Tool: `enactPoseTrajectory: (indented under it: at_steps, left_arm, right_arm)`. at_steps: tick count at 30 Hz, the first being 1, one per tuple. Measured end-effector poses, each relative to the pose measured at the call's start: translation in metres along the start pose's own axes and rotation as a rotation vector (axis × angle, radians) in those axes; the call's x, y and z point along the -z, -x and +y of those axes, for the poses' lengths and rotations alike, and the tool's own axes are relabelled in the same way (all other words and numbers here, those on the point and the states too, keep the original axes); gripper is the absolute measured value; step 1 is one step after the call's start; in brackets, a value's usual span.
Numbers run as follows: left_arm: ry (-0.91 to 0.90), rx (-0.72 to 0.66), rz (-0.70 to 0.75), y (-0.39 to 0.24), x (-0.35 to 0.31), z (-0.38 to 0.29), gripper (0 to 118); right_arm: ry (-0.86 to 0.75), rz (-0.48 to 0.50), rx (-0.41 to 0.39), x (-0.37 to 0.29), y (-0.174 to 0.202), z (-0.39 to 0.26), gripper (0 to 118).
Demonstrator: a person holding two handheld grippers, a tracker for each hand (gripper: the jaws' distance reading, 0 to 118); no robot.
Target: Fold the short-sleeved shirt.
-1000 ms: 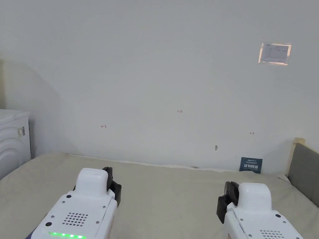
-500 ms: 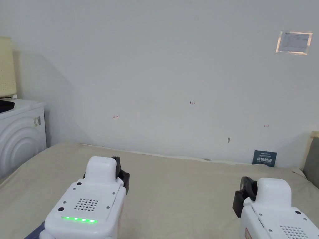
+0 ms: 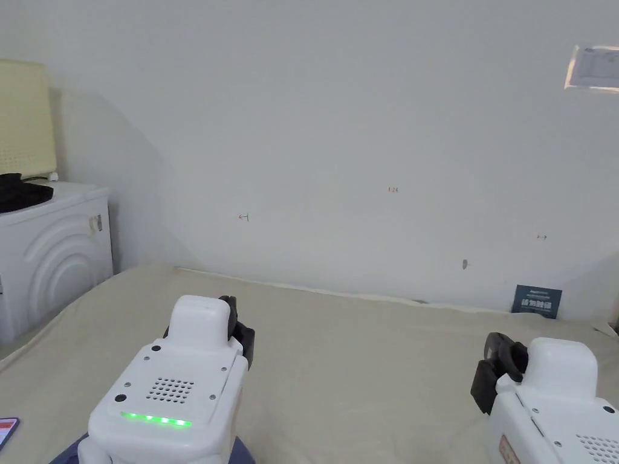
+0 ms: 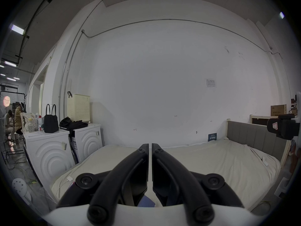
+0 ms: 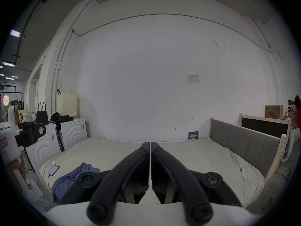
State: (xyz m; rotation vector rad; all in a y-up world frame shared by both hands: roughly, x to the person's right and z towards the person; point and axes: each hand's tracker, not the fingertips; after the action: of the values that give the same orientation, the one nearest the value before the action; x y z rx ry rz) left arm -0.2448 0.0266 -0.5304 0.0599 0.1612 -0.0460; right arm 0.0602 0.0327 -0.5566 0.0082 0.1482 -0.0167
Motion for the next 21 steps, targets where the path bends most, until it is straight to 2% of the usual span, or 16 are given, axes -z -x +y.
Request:
enactPoseTrajectory:
  at_steps: [4, 11, 19, 21]
  left_arm:
    - [-0.007, 0.022, 0.037, 0.017, -0.006, 0.004, 4]
    - [0.009, 0.051, 0.145, 0.056, -0.026, 0.005, 4]
    - [0.035, 0.062, 0.312, 0.113, -0.064, -0.002, 4]
    - [0.044, 0.054, 0.373, 0.126, -0.072, -0.007, 4]
  right_arm:
    - [-0.023, 0.055, 0.002, 0.005, 0.014, 0.001, 3]
    - [-0.015, 0.170, -0.027, 0.021, 0.061, 0.002, 3]
    - [-0.007, 0.384, -0.035, 0.033, 0.130, -0.006, 3]
    - [-0.001, 0.410, -0.042, 0.034, 0.140, -0.009, 3]
